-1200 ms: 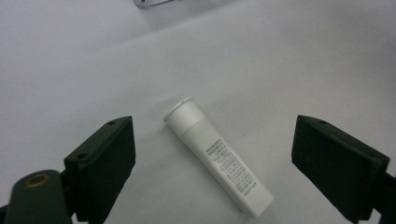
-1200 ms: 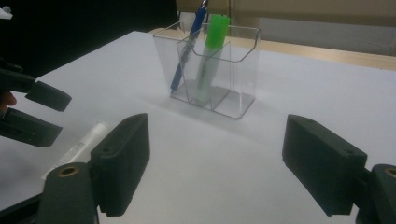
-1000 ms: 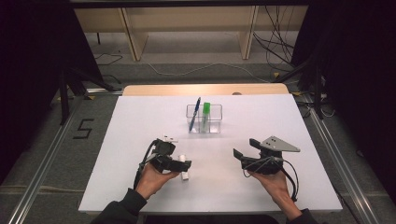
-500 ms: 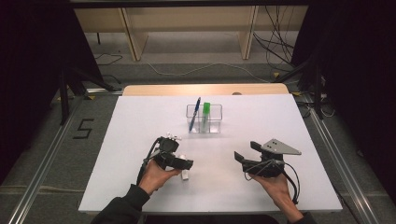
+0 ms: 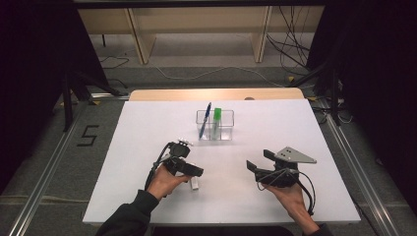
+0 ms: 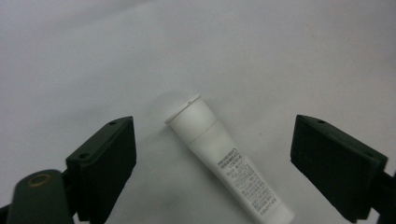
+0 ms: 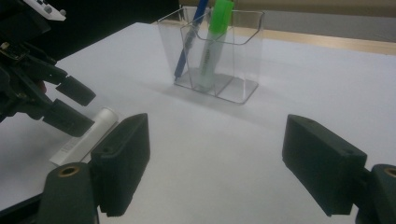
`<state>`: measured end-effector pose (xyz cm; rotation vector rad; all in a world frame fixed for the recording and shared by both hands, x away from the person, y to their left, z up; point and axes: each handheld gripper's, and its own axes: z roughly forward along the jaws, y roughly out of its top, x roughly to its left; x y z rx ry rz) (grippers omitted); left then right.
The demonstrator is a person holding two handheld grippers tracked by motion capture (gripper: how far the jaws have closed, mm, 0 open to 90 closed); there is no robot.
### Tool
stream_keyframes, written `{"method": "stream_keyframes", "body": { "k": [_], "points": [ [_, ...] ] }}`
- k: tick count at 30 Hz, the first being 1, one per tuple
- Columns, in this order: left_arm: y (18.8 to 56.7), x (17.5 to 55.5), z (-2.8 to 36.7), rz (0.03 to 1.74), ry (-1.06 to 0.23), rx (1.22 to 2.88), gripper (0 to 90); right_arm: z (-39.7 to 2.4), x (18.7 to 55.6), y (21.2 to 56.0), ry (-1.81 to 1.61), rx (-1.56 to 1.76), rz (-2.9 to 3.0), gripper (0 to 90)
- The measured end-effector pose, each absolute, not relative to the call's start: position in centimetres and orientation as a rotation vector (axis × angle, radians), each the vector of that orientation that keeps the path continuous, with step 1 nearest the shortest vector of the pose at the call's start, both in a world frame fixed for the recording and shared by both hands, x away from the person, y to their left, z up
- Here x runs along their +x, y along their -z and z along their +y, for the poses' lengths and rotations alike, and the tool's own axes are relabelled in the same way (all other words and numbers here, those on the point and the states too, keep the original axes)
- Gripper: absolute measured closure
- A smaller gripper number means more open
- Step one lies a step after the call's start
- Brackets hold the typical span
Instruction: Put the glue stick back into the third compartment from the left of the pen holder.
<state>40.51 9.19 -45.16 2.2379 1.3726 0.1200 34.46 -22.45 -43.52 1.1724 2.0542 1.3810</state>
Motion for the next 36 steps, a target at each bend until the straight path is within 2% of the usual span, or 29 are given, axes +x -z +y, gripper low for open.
{"method": "stream_keyframes", "body": {
  "k": [30, 34, 36],
  "points": [
    [46.7, 39.7, 8.3, 1.358, -0.051, 2.36, 29.6, -21.8, 34.4, 43.7, -1.369, 1.157, 2.076, 24.5],
    [46.6, 39.7, 8.3, 1.347, -0.06, 2.369, 34.6, -21.9, 34.4, 43.7, -1.372, 1.16, 2.073, 24.6],
    [46.5, 39.7, 8.5, 1.345, -0.081, 2.378, 40.8, -21.9, 34.4, 43.7, -1.373, 1.162, 2.072, 24.7]
  ]
}}
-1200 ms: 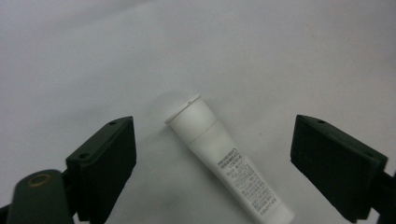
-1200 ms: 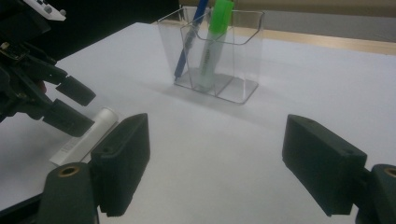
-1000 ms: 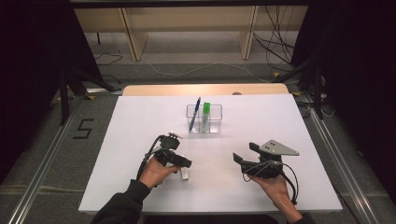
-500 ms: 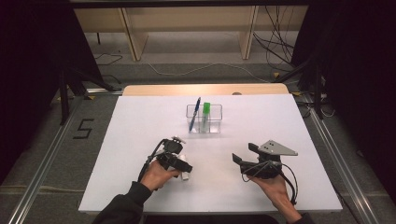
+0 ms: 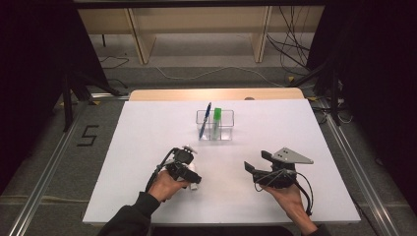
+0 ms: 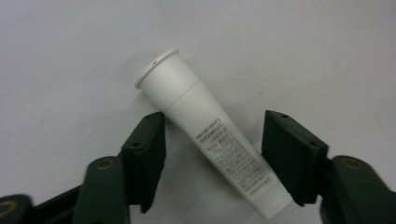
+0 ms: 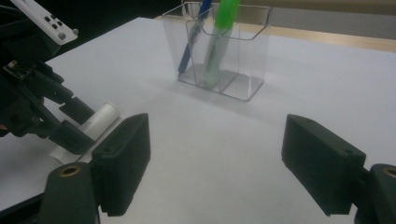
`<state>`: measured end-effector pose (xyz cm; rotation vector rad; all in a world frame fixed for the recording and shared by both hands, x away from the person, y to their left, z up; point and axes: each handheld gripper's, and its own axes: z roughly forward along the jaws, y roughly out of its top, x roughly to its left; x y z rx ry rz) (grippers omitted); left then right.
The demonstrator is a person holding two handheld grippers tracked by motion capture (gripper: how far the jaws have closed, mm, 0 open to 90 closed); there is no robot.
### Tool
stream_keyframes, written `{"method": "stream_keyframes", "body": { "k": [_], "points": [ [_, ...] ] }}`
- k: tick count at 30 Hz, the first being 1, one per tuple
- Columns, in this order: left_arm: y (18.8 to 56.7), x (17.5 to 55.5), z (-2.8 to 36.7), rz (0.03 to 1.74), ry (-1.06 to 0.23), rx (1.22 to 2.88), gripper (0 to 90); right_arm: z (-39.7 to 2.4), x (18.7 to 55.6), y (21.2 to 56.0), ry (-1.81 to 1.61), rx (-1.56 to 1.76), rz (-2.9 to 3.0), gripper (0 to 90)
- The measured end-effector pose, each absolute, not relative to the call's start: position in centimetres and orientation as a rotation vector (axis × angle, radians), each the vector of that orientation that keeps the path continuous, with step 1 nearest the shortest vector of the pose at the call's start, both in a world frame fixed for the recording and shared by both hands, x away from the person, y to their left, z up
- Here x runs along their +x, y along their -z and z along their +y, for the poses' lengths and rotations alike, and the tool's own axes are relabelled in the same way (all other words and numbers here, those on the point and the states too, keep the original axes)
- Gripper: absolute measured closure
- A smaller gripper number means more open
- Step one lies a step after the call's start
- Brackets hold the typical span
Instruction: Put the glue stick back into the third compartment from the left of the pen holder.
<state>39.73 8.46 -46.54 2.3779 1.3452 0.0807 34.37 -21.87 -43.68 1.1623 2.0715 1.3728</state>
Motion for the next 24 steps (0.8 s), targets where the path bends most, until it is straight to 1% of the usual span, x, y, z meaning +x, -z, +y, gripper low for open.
{"method": "stream_keyframes", "body": {
  "k": [3, 4, 6, 7, 12, 24],
  "points": [
    [46.5, 39.7, 8.5, 1.343, -0.118, 2.396, 50.8, -21.9, 34.4, 43.7, -1.372, 1.161, 2.072, 24.8],
    [46.5, 39.7, 8.5, 1.339, -0.142, 2.405, 54.9, -21.9, 34.4, 43.7, -1.372, 1.161, 2.072, 24.9],
    [46.5, 39.7, 8.5, 1.343, -0.185, 2.42, 67.1, -21.9, 34.4, 43.7, -1.37, 1.162, 2.073, 24.9],
    [46.5, 39.8, 8.6, 1.333, -0.18, 2.426, 69.3, -21.9, 34.4, 43.7, -1.369, 1.166, 2.073, 24.9],
    [46.4, 39.9, 8.8, 1.297, -0.168, 2.44, 69.8, -21.9, 34.4, 43.7, -1.37, 1.164, 2.074, 25.0],
    [44.6, 39.3, 9.2, 1.194, -0.228, 2.302, 69.8, -22.0, 34.4, 43.6, -1.379, 1.162, 2.069, 25.2]
  ]
}}
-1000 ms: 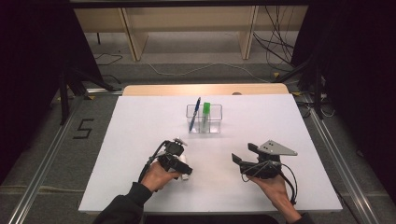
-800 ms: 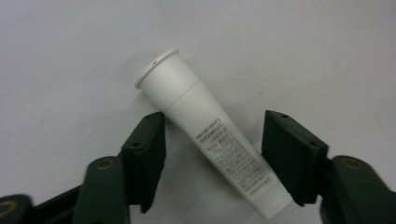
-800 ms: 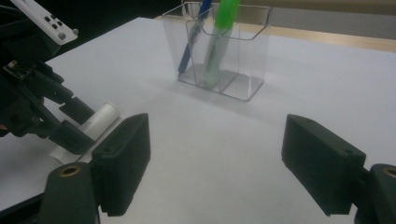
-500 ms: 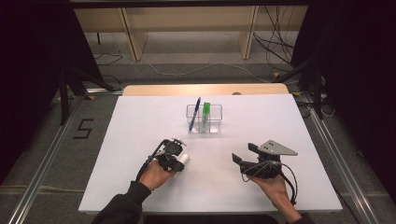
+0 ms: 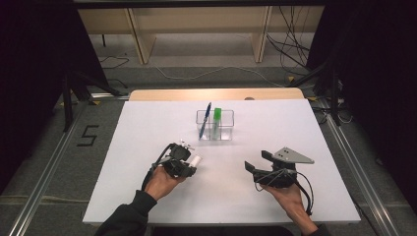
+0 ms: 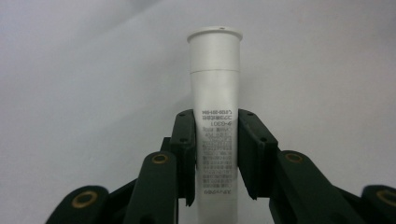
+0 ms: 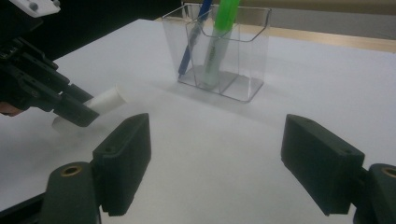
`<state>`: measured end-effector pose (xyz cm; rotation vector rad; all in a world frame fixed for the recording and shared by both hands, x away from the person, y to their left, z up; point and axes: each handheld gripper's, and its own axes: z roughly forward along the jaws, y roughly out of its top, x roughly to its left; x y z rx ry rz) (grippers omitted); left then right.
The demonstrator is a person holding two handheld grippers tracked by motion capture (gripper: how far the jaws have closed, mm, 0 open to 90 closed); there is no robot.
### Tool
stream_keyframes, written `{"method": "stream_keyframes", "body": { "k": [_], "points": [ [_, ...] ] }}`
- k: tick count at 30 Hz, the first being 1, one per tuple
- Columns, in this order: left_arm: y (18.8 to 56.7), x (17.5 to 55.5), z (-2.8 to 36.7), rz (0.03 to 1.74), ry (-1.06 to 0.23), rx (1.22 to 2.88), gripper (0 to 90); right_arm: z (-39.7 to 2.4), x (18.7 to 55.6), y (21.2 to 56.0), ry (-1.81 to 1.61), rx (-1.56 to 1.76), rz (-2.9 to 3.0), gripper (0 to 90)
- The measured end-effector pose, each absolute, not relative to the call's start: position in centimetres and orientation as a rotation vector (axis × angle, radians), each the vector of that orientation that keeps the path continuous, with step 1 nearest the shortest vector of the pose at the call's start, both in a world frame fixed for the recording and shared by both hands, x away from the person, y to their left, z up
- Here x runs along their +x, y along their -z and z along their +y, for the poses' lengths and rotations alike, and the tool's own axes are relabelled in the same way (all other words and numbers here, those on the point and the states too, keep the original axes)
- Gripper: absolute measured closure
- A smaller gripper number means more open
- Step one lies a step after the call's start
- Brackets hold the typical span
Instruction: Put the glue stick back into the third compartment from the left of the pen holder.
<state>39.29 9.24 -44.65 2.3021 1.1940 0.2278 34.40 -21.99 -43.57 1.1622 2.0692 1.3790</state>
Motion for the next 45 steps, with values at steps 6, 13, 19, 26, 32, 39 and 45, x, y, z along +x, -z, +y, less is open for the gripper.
{"method": "stream_keyframes", "body": {
  "k": [6, 13, 19, 26, 32, 39, 45],
  "points": [
    [44.2, 38.5, 9.3, 1.122, -0.251, 2.173, 69.8, -21.9, 34.4, 43.6, -1.39, 1.157, 2.076, 25.3],
    [43.6, 37.2, 9.3, 1.055, -0.289, 2.043, 69.8, -21.4, 34.5, 43.5, -1.433, 1.186, 2.08, 25.3],
    [43.3, 36.5, 9.4, 1.013, -0.315, 1.979, 69.8, -20.9, 34.5, 43.0, -1.515, 1.184, 2.088, 25.3],
    [43.5, 36.1, 9.3, 0.992, -0.318, 1.922, 69.8, -20.4, 34.9, 42.3, -1.618, 1.215, 2.075, 25.7],
    [43.5, 35.7, 8.9, 0.971, -0.313, 1.888, 69.7, -19.3, 35.3, 41.8, -1.668, 1.198, 2.08, 25.9],
    [43.6, 35.4, 8.5, 0.944, -0.322, 1.866, 69.8, -17.7, 35.6, 41.6, -1.702, 1.182, 2.118, 27.0],
    [43.4, 34.9, 8.1, 0.91, -0.352, 1.84, 69.8, -16.4, 36.1, 41.7, -1.737, 1.192, 2.142, 29.5]
  ]
}}
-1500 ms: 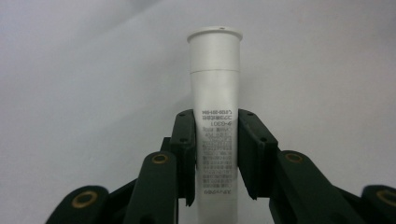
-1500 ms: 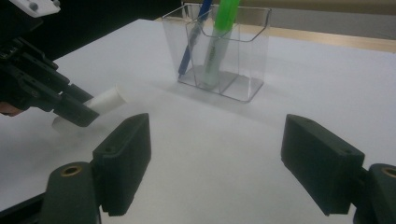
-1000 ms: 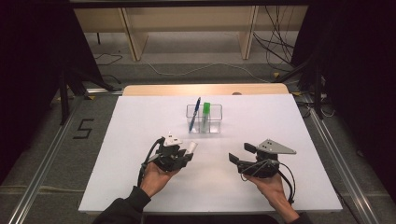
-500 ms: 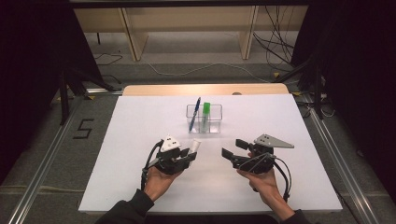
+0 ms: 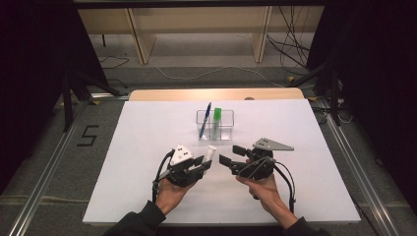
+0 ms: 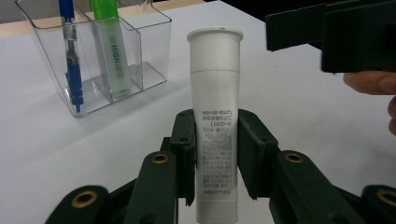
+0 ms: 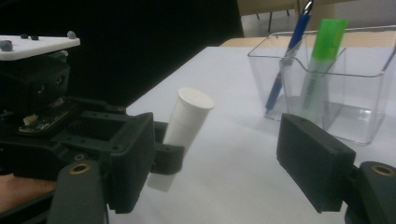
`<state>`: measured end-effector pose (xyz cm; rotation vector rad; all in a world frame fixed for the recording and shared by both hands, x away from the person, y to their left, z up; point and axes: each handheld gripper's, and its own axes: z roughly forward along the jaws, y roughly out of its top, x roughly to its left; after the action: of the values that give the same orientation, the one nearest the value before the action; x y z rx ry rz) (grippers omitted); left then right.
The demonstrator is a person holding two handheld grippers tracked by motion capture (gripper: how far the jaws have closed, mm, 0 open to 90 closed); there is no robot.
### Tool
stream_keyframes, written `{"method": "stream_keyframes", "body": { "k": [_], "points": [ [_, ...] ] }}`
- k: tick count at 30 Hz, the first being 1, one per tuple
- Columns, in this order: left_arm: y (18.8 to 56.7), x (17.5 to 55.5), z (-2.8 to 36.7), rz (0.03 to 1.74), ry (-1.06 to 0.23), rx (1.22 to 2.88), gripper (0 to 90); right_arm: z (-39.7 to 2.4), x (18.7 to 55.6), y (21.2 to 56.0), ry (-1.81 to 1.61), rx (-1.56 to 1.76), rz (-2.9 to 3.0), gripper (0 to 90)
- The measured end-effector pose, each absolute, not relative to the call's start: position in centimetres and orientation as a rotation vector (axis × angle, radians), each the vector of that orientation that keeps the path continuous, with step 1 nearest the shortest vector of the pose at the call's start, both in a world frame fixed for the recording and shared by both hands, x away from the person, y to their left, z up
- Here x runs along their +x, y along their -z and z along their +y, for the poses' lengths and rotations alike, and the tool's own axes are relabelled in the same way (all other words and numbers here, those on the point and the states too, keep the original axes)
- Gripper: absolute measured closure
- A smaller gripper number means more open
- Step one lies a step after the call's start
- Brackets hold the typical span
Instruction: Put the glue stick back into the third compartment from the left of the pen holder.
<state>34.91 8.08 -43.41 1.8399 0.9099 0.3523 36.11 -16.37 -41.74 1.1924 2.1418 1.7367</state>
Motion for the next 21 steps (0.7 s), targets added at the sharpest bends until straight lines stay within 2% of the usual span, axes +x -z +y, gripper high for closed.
{"method": "stream_keyframes", "body": {
  "k": [12, 21],
  "points": [
    [43.3, 34.4, 7.3, 0.885, -0.385, 1.812, 69.8, -14.6, 36.8, 42.0, -1.799, 1.247, 2.159, 35.9],
    [43.0, 34.2, 7.3, 0.881, -0.397, 1.776, 69.8, -13.9, 37.1, 42.1, -1.845, 1.252, 2.158, 44.7]
  ]
}}
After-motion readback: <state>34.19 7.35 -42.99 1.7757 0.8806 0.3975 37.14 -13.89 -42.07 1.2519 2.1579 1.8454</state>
